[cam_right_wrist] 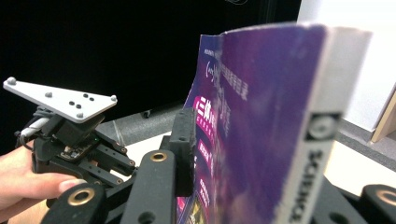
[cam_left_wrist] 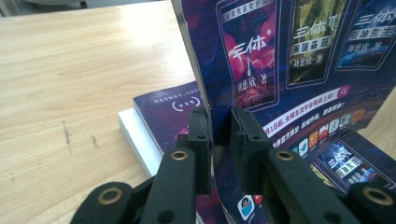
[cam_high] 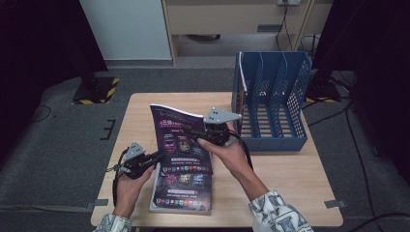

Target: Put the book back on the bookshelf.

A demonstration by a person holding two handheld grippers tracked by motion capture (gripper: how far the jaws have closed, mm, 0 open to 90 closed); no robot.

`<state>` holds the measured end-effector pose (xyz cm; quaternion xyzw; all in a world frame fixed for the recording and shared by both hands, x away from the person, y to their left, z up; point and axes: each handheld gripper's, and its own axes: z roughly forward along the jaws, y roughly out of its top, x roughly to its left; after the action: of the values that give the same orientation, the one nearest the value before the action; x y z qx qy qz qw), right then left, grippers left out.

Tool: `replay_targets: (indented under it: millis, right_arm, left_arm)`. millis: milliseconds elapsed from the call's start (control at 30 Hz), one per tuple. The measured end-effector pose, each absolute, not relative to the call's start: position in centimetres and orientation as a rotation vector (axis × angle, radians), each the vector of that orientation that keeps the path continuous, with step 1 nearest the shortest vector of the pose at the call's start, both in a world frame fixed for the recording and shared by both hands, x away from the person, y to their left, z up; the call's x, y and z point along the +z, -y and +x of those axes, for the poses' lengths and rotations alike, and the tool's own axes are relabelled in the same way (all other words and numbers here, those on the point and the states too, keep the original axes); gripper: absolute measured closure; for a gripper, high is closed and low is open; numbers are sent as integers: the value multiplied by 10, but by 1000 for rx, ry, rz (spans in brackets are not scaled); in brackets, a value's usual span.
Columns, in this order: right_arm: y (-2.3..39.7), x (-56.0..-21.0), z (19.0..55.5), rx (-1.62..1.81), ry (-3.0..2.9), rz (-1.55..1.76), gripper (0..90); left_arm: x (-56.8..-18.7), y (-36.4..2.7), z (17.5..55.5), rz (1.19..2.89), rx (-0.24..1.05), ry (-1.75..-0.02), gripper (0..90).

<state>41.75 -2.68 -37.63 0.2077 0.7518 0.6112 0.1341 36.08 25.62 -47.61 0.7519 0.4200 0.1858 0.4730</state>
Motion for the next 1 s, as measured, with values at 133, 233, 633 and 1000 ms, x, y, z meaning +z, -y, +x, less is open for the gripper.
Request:
replay_targets:
  millis: [133,233,633,1000]
  right_arm:
    - [26,-374,420,1789,-2191,591,668]
    - [26,-373,420,1796,-2190,591,668]
    - [24,-362,422,1821,-2180,590,702]
    - [23,-362,424,1839,-2174,615,737]
  left_arm:
    - [-475,-257,361,1834,461,-1023,784]
    - [-475,-257,360,1834,463,-1019,785]
    - [-473,-256,360,1841,482,-996,784]
    - [-473,-255,359,1843,487,-993,784]
